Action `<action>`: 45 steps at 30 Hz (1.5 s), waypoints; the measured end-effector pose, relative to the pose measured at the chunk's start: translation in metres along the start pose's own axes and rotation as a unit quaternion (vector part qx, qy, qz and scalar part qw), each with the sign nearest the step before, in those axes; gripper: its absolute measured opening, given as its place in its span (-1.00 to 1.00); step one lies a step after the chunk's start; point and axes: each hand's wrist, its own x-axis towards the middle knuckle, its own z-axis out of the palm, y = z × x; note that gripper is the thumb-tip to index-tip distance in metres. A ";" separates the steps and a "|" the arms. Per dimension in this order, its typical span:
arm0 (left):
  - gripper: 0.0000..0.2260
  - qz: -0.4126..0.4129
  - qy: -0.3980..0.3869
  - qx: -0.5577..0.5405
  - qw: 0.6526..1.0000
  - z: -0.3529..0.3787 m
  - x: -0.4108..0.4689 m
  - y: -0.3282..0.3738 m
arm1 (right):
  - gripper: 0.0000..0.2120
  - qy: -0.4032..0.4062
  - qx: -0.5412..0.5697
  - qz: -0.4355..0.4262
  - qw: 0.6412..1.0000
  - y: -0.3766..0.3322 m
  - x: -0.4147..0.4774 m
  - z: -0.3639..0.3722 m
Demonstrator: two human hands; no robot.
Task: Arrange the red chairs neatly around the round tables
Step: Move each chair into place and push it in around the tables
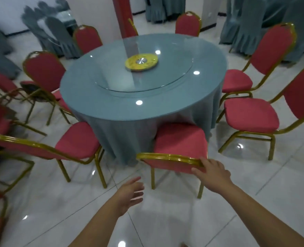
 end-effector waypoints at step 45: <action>-0.84 0.001 0.358 -0.398 0.845 -0.667 -0.008 -0.074 | -0.80 -0.322 0.130 -0.312 0.884 -0.780 0.046 0.358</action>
